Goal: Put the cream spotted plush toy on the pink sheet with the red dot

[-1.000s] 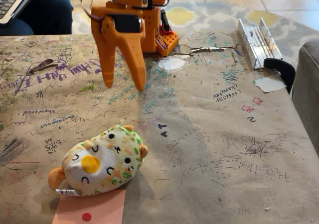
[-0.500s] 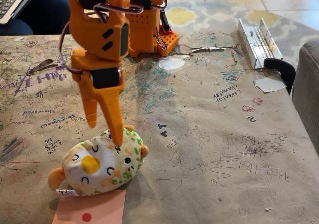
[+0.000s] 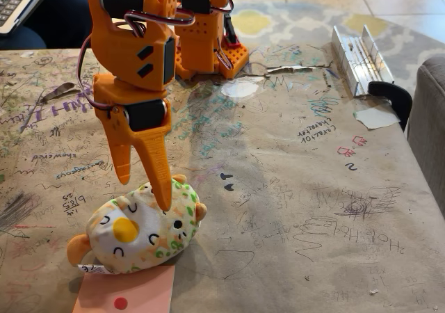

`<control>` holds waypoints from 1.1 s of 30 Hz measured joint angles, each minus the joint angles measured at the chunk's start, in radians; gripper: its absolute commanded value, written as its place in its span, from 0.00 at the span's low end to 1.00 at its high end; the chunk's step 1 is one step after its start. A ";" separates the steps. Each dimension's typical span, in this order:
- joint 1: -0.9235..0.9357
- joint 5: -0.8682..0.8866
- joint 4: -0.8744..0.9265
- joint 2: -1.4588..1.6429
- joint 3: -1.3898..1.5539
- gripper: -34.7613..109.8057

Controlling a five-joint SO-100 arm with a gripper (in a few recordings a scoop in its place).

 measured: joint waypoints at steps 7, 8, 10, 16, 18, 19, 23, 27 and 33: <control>0.075 -0.049 0.040 0.055 0.094 0.51; 0.077 -0.051 0.021 0.071 0.123 0.51; 0.075 -0.020 0.002 0.080 0.133 0.52; 0.052 0.021 0.066 -0.080 -0.063 0.53; 0.043 0.017 0.104 -0.137 -0.158 0.52; 0.040 0.009 0.115 -0.160 -0.196 0.52; 0.021 -0.026 0.190 -0.253 -0.327 0.49; -0.008 -0.071 0.239 -0.285 -0.396 0.48; -0.029 -0.072 0.307 -0.307 -0.419 0.50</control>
